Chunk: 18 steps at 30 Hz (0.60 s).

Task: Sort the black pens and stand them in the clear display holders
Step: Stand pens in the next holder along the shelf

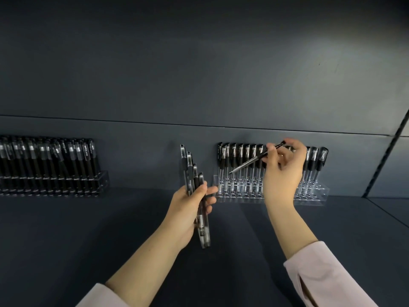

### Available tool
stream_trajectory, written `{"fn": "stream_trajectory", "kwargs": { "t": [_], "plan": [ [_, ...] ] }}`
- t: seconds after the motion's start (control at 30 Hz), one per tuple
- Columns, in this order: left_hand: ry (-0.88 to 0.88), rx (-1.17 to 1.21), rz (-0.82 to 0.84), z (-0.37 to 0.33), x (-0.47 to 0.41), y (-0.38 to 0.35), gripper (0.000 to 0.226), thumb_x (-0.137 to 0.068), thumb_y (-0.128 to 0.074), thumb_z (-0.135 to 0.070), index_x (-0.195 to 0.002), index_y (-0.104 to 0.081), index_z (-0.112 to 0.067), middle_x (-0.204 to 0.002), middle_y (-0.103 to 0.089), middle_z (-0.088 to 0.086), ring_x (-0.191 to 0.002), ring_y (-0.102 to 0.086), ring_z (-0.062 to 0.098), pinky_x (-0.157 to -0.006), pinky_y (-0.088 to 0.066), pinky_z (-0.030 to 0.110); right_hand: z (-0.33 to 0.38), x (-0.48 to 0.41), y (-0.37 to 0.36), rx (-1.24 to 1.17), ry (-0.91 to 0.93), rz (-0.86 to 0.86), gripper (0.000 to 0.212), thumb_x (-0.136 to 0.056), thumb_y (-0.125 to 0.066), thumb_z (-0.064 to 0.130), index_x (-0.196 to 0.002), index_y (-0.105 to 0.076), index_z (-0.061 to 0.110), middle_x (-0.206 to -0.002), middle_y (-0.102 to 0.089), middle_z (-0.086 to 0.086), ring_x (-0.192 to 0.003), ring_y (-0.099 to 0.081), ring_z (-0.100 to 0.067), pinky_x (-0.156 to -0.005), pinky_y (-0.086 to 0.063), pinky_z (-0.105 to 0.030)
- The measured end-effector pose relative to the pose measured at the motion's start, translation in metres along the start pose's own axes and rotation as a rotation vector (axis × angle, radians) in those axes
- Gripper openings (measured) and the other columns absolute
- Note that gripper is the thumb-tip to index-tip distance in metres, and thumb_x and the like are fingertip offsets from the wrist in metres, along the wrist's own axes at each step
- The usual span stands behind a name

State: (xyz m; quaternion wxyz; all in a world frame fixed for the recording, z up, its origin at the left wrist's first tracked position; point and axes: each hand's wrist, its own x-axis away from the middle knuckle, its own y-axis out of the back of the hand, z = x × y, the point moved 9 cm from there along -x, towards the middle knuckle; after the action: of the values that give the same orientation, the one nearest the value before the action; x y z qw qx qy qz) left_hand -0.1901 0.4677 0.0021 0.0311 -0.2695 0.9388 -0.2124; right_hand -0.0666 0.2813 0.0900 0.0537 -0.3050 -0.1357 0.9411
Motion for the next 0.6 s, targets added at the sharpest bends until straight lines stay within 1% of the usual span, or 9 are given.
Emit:
{"fn": "stream_trajectory", "kwargs": {
  "t": [0.07,0.17,0.23,0.33,0.43,0.53,0.6],
  "plan": [
    [-0.001,-0.012,0.010,0.001,0.000,-0.001,0.012,-0.098,-0.056,-0.011,-0.107,-0.062,-0.004,-0.094,-0.077,0.009,-0.069,-0.066,0.014,-0.059,-0.053,0.024,0.001,0.005,-0.008,0.072,0.041,0.060,0.021,-0.097,-0.055,0.020,-0.114,-0.046,0.027,-0.104,-0.065,-0.004,-0.088,-0.064,-0.013,-0.071,-0.048,-0.015],
    [-0.029,-0.040,0.022,-0.001,0.000,-0.002,0.013,-0.096,-0.058,-0.010,-0.106,-0.064,-0.004,-0.099,-0.076,0.009,-0.081,-0.072,0.018,-0.062,-0.055,0.023,0.003,0.012,-0.018,0.162,0.115,0.135,0.023,-0.097,-0.054,0.019,-0.116,-0.046,0.028,-0.107,-0.065,-0.002,-0.093,-0.062,-0.005,-0.076,-0.048,-0.013],
    [-0.033,-0.042,0.028,-0.001,0.000,-0.003,0.013,-0.096,-0.059,-0.011,-0.105,-0.065,-0.003,-0.100,-0.076,0.008,-0.083,-0.073,0.018,-0.062,-0.055,0.022,0.003,0.013,-0.022,0.195,0.132,0.170,0.024,-0.097,-0.054,0.017,-0.117,-0.047,0.028,-0.108,-0.063,-0.001,-0.095,-0.060,-0.002,-0.079,-0.048,-0.012],
    [-0.040,-0.048,0.050,-0.002,0.001,-0.005,0.017,-0.096,-0.060,-0.012,-0.108,-0.064,-0.002,-0.100,-0.076,0.009,-0.081,-0.073,0.016,-0.063,-0.057,0.023,0.002,0.014,-0.027,0.238,0.153,0.219,0.025,-0.097,-0.053,0.016,-0.120,-0.048,0.025,-0.108,-0.063,0.001,-0.096,-0.061,-0.003,-0.081,-0.049,-0.015],
    [-0.052,-0.064,0.063,-0.003,0.003,-0.007,0.019,-0.095,-0.060,-0.012,-0.111,-0.062,-0.002,-0.099,-0.076,0.009,-0.077,-0.071,0.014,-0.064,-0.057,0.024,0.002,0.015,-0.034,0.283,0.194,0.273,0.025,-0.096,-0.056,0.016,-0.119,-0.053,0.024,-0.101,-0.062,0.006,-0.090,-0.061,0.000,-0.075,-0.047,-0.008],
    [-0.030,-0.058,0.059,-0.002,0.005,-0.008,0.020,-0.095,-0.062,-0.015,-0.112,-0.062,-0.005,-0.098,-0.076,0.008,-0.073,-0.069,0.016,-0.059,-0.056,0.026,0.002,0.017,-0.045,0.389,0.305,0.333,0.024,-0.094,-0.060,0.015,-0.117,-0.060,0.017,-0.098,-0.063,0.008,-0.084,-0.060,0.001,-0.072,-0.044,-0.004],
    [0.001,-0.057,0.054,0.000,0.007,-0.008,0.019,-0.094,-0.063,-0.018,-0.111,-0.061,-0.009,-0.096,-0.077,0.006,-0.068,-0.069,0.016,-0.055,-0.054,0.026,-0.001,0.019,-0.052,0.438,0.358,0.386,0.027,-0.094,-0.061,0.015,-0.121,-0.061,0.015,-0.102,-0.065,0.005,-0.084,-0.060,0.001,-0.075,-0.045,-0.004]
  ]
}}
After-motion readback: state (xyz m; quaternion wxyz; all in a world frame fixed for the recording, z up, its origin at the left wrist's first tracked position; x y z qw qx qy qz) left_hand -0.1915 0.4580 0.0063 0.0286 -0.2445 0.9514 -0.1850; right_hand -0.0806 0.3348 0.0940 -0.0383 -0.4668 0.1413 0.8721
